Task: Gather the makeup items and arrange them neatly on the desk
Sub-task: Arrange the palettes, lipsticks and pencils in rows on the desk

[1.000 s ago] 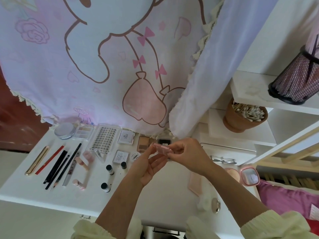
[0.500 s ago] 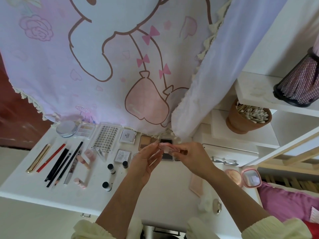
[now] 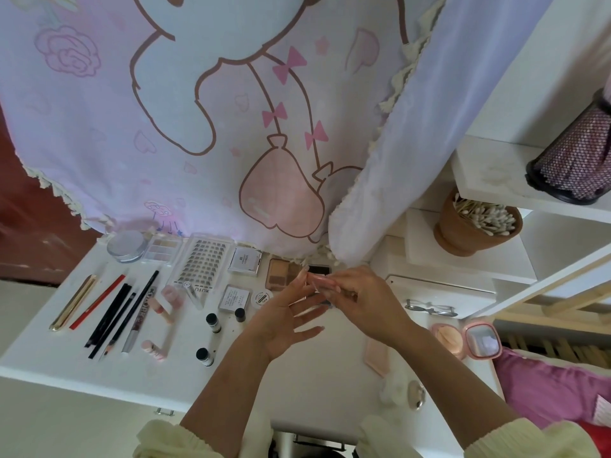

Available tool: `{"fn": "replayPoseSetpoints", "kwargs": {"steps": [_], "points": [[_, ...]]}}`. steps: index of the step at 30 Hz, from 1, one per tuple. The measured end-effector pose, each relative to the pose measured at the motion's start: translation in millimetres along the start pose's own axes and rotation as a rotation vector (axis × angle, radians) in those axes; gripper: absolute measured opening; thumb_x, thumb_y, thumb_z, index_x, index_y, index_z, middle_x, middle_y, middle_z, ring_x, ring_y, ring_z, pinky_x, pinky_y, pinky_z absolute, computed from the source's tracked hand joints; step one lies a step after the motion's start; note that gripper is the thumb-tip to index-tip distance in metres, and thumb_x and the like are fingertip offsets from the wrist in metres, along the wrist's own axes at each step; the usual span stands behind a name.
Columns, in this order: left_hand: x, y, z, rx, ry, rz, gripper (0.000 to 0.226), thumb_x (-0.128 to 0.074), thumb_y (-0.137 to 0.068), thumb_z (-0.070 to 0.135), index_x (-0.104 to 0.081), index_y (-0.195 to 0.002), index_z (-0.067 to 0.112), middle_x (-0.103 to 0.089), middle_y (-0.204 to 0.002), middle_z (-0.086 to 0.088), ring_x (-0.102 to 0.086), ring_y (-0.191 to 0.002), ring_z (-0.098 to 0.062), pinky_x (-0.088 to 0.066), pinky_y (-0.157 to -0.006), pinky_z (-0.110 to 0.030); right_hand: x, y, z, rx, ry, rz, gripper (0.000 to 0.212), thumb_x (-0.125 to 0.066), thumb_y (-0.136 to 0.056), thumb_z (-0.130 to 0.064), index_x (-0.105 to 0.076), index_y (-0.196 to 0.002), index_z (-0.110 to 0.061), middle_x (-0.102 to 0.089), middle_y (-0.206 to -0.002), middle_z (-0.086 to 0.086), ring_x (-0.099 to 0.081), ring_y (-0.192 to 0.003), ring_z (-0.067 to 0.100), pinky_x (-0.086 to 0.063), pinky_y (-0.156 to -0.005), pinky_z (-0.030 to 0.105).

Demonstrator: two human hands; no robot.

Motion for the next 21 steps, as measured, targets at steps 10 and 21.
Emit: {"fn": "replayPoseSetpoints", "kwargs": {"steps": [10,21], "points": [[9.0,-3.2,7.0,-0.072,-0.112,0.132,0.042,-0.065,-0.085,0.047,-0.070,-0.108,0.012,-0.073,-0.107,-0.004,-0.067,-0.105,-0.018,-0.051,-0.096,-0.039,17.4,0.5,-5.8,-0.161,-0.167,0.202,0.028,-0.069,-0.087,-0.012,-0.071,-0.112,-0.025,-0.058,-0.083,-0.026,-0.057,-0.078,-0.007,-0.045,-0.071,0.008],[12.3,-0.9,30.9,-0.262,-0.140,0.191,0.024,-0.063,-0.090,0.025,-0.073,-0.106,0.009,-0.073,-0.099,-0.012,-0.066,-0.094,-0.018,-0.053,-0.092,-0.033,-1.4,6.9,27.1,-0.642,-0.806,0.067,0.013,-0.069,-0.088,-0.013,-0.067,-0.100,-0.009,-0.074,-0.070,0.011,-0.067,-0.054,0.017,-0.052,-0.051,0.022]]}}
Point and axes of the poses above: each hand's wrist, its own y-axis away from the middle knuckle, its own x-axis out of the back of the hand, z = x × y, the point moved 8 cm from there along -y, towards the middle knuckle
